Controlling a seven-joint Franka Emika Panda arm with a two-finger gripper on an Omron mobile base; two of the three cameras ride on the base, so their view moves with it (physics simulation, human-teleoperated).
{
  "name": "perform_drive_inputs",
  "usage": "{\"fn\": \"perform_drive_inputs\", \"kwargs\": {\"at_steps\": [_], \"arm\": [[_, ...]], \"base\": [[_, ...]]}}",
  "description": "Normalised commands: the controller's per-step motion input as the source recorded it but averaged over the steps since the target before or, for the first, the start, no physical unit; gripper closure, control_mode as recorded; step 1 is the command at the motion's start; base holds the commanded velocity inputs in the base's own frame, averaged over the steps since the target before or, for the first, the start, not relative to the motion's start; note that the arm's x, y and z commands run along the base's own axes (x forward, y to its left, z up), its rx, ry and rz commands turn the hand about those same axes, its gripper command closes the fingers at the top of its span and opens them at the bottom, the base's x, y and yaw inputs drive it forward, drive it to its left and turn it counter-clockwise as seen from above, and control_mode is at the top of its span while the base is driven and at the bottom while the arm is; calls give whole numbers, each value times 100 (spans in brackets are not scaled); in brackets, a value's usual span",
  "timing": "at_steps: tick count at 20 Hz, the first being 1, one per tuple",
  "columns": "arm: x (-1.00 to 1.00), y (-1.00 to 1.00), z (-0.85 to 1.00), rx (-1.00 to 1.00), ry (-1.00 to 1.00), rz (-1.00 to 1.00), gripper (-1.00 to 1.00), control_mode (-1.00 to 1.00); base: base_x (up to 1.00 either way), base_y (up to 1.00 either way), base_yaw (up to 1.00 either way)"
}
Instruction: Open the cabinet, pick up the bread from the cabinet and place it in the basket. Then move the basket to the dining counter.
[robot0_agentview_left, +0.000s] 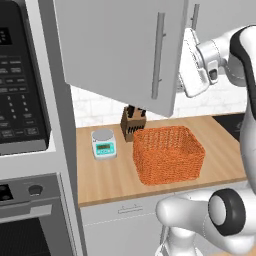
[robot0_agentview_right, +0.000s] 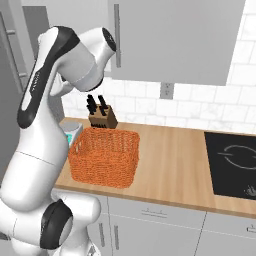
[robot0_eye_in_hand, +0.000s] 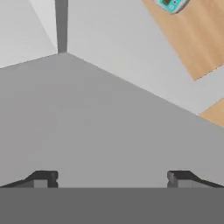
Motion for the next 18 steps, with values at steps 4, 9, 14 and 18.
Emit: {"fn": "perform_drive_inputs", "kwargs": {"at_steps": [4, 9, 14, 18], "arm": [[-60, 95, 0, 0, 0, 16, -100, -100], [-39, 99, -3, 0, 0, 13, -100, -100], [-8, 53, -7, 0, 0, 7, -100, -100], [0, 63, -3, 1, 0, 11, -100, -100]], "base": [[0, 0, 0], [0, 0, 0], [0, 0, 0], [0, 0, 0]]}}
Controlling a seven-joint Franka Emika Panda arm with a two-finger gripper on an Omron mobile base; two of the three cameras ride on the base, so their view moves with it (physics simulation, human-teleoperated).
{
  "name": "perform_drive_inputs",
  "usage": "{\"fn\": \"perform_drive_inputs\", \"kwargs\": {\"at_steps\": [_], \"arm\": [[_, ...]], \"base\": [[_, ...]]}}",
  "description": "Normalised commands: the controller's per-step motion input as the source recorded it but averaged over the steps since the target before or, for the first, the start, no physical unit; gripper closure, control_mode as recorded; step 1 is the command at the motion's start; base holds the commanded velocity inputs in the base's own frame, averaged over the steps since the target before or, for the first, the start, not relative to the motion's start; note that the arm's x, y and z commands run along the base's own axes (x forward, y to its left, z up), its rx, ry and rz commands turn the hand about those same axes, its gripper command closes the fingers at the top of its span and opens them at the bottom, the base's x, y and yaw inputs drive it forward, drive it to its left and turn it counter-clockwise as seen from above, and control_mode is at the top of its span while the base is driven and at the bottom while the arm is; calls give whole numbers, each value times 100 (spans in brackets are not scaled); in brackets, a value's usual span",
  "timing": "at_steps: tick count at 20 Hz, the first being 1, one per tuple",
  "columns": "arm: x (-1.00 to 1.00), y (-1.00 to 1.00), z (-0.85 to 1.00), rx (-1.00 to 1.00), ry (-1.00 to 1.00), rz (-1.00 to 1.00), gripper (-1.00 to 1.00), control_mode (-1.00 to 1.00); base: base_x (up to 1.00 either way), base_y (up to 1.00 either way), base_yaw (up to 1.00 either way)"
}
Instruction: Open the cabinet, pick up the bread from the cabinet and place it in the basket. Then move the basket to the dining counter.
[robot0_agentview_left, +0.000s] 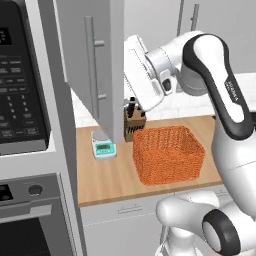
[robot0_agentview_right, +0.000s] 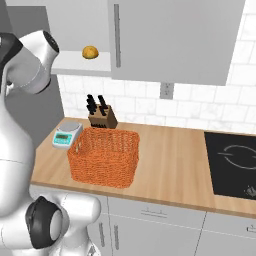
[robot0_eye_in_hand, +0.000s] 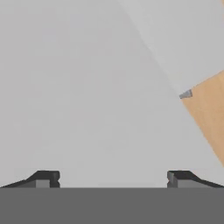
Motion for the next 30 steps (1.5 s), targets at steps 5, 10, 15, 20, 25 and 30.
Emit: {"fn": "perform_drive_inputs", "kwargs": {"at_steps": [5, 10, 15, 20, 25, 30], "arm": [[0, 86, 0, 0, 1, 15, -100, -100], [10, 3, -6, -2, 0, 4, -100, -100], [35, -63, -41, -24, 0, 0, -100, -100], [38, -90, -19, -47, 0, -18, -100, -100], [40, -88, -5, -52, -30, -12, -100, -100], [56, -51, -26, -53, -61, -1, -100, -100]], "base": [[0, 0, 0], [0, 0, 0], [0, 0, 0], [0, 0, 0], [0, 0, 0], [0, 0, 0]]}}
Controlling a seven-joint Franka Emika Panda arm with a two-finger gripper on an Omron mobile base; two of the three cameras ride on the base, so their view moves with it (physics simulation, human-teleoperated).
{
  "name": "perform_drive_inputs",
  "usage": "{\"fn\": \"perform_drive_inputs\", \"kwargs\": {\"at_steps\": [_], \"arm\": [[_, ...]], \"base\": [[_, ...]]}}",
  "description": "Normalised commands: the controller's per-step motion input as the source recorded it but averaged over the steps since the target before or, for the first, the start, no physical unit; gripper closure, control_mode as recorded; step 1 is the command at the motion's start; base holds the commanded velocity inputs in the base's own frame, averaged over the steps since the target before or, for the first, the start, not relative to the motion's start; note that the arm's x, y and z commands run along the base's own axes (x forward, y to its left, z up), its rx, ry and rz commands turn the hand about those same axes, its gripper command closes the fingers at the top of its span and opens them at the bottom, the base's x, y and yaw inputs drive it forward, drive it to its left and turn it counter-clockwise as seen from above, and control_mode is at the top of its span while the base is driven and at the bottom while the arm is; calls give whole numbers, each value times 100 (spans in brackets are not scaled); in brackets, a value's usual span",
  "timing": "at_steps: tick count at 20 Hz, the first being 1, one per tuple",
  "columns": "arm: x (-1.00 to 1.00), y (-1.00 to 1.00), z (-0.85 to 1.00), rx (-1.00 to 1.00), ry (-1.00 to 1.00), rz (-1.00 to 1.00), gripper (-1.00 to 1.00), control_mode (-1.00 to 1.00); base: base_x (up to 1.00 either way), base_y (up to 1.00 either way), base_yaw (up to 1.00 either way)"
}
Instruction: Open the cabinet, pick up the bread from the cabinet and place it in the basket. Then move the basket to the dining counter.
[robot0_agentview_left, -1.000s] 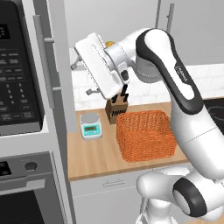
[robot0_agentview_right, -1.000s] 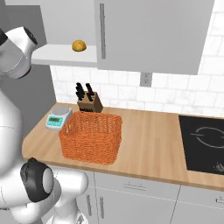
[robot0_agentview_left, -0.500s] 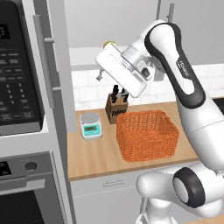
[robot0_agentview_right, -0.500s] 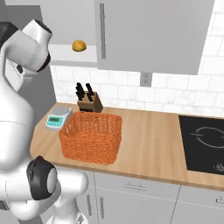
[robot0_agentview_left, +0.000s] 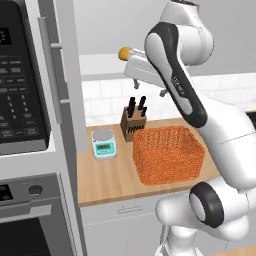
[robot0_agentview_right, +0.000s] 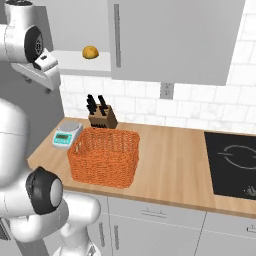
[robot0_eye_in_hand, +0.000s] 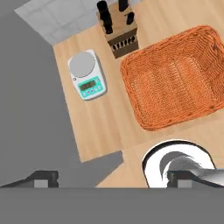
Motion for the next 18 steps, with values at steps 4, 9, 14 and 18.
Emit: {"fn": "perform_drive_inputs", "kwargs": {"at_steps": [4, 9, 14, 18], "arm": [[79, -37, -7, -46, -74, 0, -100, -100], [79, -44, -35, -30, -87, 0, -100, -100], [50, -24, 4, -4, -74, 9, -100, -100], [74, -4, 10, 5, -15, 23, -100, -100]], "base": [[0, 0, 0], [0, 0, 0], [0, 0, 0], [0, 0, 0]]}}
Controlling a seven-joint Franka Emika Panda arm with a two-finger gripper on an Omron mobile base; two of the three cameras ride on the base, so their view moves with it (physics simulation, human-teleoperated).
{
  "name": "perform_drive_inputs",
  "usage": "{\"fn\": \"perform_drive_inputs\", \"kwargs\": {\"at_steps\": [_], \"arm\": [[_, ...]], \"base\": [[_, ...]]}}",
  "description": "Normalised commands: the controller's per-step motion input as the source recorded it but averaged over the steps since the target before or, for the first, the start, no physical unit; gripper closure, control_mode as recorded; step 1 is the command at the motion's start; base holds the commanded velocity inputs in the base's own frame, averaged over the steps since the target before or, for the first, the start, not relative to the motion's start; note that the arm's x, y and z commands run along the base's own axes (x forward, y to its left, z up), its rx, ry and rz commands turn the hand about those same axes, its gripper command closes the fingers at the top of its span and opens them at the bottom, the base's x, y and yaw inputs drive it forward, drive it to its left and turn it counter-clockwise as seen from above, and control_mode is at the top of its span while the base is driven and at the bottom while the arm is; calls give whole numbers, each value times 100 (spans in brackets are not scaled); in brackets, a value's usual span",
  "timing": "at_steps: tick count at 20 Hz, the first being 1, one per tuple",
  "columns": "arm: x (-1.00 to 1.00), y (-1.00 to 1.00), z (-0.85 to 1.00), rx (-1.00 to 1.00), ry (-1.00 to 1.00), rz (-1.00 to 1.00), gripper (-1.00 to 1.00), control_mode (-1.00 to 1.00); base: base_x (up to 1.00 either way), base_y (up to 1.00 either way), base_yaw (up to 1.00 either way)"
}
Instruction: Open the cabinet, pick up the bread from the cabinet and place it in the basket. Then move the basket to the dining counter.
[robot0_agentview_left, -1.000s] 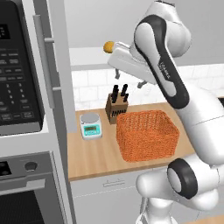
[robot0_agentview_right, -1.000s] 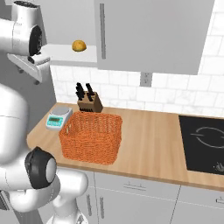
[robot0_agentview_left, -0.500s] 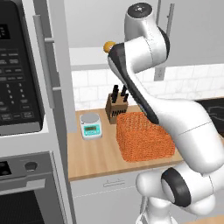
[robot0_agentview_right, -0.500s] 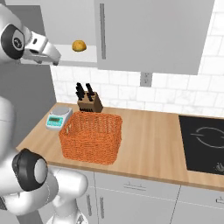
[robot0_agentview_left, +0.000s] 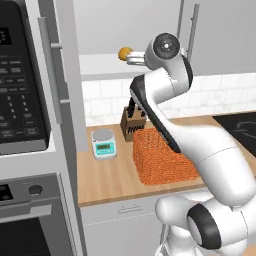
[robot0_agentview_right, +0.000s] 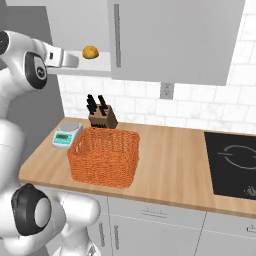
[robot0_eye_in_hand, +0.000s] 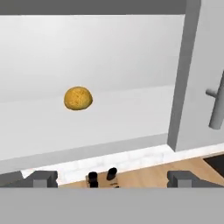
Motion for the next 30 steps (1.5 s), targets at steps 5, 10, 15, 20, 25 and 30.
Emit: {"fn": "perform_drive_inputs", "kwargs": {"at_steps": [5, 10, 15, 20, 25, 30], "arm": [[68, 0, 4, 1, 12, 4, -100, -100], [73, 17, 2, -1, 4, 5, -100, -100], [58, 14, 1, -2, 4, 8, -100, -100], [77, 0, 10, 0, 7, 2, -100, -100], [83, 0, 0, 0, 12, 0, -100, -100], [70, 18, 0, 0, 7, 0, -100, -100]], "base": [[0, 0, 0], [0, 0, 0], [0, 0, 0], [0, 0, 0], [0, 0, 0], [0, 0, 0]]}}
